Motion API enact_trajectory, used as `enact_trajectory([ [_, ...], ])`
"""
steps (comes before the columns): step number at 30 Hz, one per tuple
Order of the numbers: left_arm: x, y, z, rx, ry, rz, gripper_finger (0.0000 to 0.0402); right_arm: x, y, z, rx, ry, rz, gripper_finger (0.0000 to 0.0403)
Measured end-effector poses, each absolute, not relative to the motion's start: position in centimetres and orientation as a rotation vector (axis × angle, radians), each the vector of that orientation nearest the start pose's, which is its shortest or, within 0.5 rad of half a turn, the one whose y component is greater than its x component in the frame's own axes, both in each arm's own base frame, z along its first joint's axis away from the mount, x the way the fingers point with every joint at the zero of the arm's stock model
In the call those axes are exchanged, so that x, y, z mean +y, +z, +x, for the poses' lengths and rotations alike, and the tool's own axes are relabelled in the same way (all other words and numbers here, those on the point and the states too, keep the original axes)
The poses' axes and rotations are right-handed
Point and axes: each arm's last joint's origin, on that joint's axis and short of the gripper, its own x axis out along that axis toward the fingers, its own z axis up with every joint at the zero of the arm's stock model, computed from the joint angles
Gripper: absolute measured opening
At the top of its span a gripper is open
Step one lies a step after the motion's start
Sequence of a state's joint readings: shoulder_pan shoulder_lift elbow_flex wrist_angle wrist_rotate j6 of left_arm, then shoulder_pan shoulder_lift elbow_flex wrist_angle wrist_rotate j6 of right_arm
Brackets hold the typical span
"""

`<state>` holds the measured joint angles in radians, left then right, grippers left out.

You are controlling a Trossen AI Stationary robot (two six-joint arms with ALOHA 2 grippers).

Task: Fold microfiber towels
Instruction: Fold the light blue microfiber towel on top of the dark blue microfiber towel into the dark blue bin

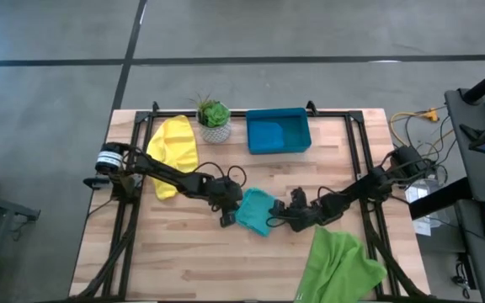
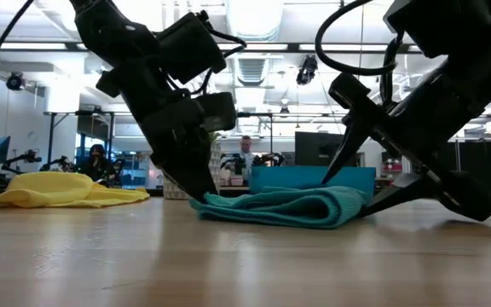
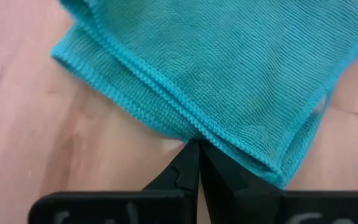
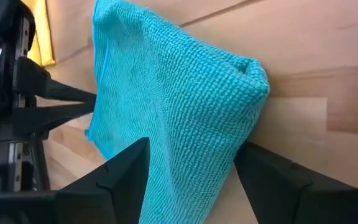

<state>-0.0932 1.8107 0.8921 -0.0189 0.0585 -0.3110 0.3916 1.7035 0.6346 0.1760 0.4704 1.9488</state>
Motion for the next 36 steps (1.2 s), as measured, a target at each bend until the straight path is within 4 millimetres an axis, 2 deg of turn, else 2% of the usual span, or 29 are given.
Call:
enact_trajectory([
  [12,-3.6,12.3,33.4,0.964,-0.048,-0.323,0.0,9.8,11.1,27.2,0.427,-0.673,1.346,0.0164],
  [16,-3.6,12.7,33.3,0.953,-0.019,-0.346,0.0,9.8,11.2,27.2,0.427,-0.667,1.347,0.0161],
  [23,-3.3,14.9,33.2,0.85,0.028,-0.34,0.0,10.0,11.6,27.1,0.431,-0.649,1.361,0.0162],
  [26,-3.4,14.9,33.3,0.841,0.028,-0.349,0.0,10.0,12.2,27.1,0.427,-0.631,1.36,0.0162],
  [36,-3.7,15.8,33.2,0.815,0.041,-0.405,0.0,9.7,14.3,25.0,0.495,-0.689,1.321,0.0162],
])
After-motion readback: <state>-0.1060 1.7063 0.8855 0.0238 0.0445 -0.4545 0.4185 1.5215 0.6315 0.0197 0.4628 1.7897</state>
